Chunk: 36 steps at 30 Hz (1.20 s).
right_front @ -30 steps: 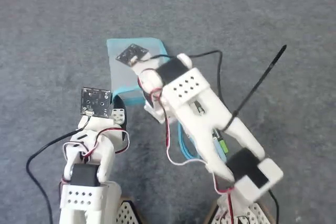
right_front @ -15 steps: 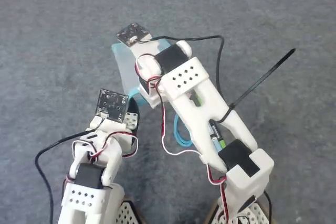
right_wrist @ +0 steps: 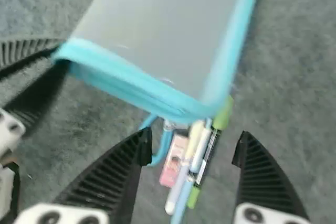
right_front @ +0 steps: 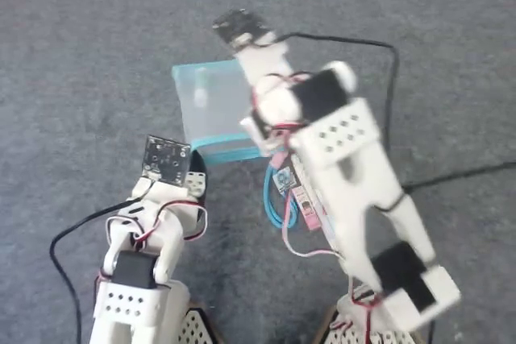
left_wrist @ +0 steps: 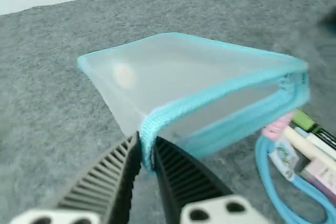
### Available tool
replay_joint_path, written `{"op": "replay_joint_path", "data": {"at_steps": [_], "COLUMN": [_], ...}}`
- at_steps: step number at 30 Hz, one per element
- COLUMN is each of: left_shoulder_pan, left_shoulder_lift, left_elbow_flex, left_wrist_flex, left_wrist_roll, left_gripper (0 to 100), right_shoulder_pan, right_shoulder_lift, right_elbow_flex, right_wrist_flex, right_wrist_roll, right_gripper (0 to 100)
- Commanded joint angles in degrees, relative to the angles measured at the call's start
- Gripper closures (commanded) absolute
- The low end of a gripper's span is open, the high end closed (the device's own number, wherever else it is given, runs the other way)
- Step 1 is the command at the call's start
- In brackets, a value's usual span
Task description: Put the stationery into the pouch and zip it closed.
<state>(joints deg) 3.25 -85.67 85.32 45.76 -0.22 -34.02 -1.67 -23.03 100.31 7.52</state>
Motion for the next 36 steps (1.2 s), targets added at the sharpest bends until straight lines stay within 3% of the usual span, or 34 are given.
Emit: {"op": "replay_joint_path", "data": {"at_steps": [1, 8, 13, 26, 36], "left_shoulder_pan": [-3.4, -3.6, -3.6, -3.6, -3.6], "left_shoulder_lift": [-1.1, -1.1, -1.1, -1.1, -1.1], "left_elbow_flex": [-0.9, -0.6, -0.6, -0.7, -0.7], "left_wrist_flex": [-0.2, -0.1, 0.1, 0.2, 0.2], "left_wrist_roll": [-0.3, -0.3, -0.3, -0.3, -0.3], "left_gripper": [99, 99, 99, 99, 99], "right_shoulder_pan": [6.0, 7.1, 8.2, 13.6, 18.0], "right_shoulder_lift": [-11.1, -25.2, -27.8, -27.7, -27.6], "right_elbow_flex": [11.9, 49.7, 67.0, 77.5, 77.9], "right_wrist_flex": [0.7, -10.2, -19.4, -31.9, -34.3], "right_wrist_roll": [4.0, 10.7, 16.7, 17.9, 18.8], "right_gripper": [75.2, 80.8, 81.1, 80.9, 80.9]}}
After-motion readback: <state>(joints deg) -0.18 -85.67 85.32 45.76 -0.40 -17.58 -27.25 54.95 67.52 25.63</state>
